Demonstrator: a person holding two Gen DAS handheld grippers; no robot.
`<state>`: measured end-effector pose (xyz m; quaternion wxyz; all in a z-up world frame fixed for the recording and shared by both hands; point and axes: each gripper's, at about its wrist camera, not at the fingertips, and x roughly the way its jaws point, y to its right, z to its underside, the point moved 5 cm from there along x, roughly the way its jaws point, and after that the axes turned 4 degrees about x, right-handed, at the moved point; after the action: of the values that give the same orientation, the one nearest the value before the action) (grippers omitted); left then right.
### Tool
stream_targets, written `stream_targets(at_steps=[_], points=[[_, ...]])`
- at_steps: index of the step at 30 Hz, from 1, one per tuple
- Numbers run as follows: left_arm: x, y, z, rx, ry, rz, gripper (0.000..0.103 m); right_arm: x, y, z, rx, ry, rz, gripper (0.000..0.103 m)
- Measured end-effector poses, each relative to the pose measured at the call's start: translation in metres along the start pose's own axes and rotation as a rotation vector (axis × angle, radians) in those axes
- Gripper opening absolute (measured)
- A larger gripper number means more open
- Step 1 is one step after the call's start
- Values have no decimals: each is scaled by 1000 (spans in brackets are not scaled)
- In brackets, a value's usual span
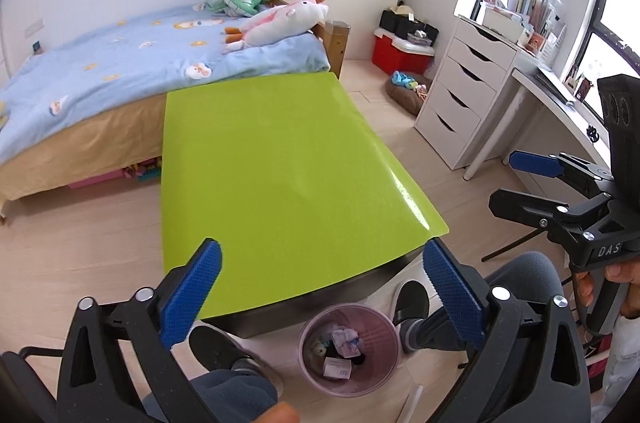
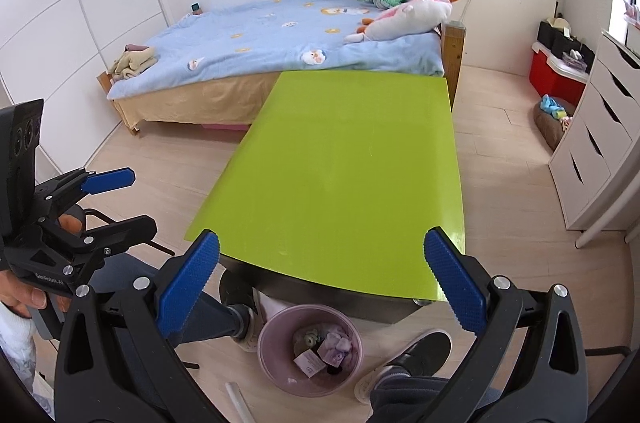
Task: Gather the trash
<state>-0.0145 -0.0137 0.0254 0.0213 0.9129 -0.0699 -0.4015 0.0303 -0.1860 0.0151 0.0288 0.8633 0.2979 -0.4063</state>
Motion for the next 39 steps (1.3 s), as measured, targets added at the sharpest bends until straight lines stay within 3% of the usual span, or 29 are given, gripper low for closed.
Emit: stream_targets(at_steps=[39], points=[[2,-1,-4,-27,-10,-1,97,3,1,3,-12,-7,-4,100]])
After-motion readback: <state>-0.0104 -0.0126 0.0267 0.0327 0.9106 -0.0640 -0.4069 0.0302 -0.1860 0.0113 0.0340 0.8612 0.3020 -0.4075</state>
